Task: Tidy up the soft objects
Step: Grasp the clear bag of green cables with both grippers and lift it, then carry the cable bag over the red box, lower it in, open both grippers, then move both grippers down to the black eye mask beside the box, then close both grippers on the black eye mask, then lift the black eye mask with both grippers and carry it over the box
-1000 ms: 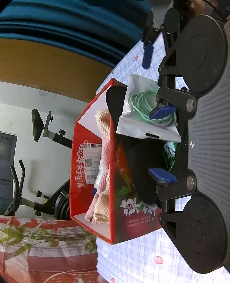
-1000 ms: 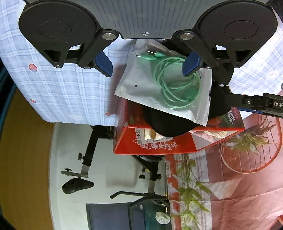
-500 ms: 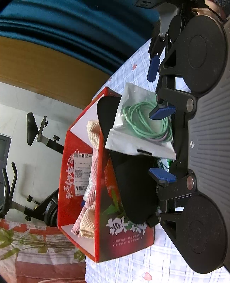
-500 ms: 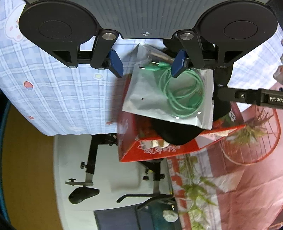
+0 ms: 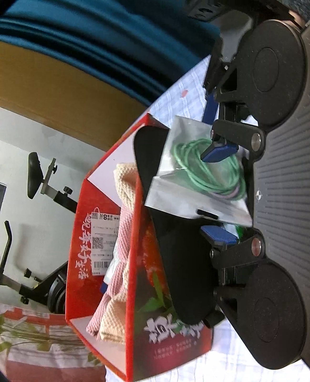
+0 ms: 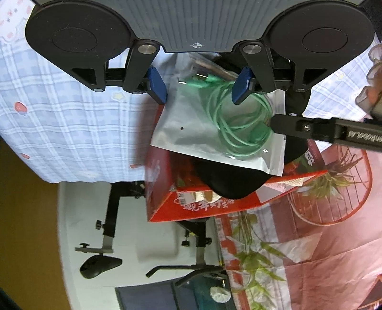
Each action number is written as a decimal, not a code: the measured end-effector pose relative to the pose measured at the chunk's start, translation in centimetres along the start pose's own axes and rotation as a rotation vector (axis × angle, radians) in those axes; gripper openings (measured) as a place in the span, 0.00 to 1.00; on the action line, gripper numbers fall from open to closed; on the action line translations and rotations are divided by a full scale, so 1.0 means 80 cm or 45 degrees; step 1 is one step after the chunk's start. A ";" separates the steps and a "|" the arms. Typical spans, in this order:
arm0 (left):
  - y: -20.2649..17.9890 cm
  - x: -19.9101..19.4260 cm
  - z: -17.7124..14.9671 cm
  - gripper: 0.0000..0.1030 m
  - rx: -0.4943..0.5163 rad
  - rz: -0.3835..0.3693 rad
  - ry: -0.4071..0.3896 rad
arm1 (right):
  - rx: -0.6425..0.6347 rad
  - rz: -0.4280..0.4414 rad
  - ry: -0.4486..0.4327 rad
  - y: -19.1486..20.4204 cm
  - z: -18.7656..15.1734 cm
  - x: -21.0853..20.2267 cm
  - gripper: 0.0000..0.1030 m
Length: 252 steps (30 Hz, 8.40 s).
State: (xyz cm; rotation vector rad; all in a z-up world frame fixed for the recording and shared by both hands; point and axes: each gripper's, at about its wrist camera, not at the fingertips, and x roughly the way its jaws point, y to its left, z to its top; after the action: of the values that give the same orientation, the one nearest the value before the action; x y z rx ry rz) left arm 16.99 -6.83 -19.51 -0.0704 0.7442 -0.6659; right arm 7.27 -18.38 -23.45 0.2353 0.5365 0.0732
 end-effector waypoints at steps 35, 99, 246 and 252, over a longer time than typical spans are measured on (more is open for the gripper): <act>-0.014 -0.072 0.028 0.31 0.032 -0.064 -0.189 | 0.005 0.034 -0.159 0.047 0.063 -0.053 0.44; 0.064 -0.092 0.110 0.55 0.077 0.185 -0.220 | -0.061 -0.170 -0.057 0.070 0.164 0.044 0.56; 0.110 -0.091 -0.099 0.16 -0.243 0.299 -0.155 | 0.155 -0.044 -0.027 0.068 -0.048 -0.033 0.47; 0.109 -0.088 -0.101 0.16 -0.251 0.299 -0.143 | 0.110 -0.053 0.069 0.079 -0.054 -0.022 0.48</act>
State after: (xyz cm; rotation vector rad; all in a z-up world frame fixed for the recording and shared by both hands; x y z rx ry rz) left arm 12.64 5.60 -23.79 -0.1963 0.6948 -0.3611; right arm 3.50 -11.57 -24.69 0.3074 0.5993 0.0161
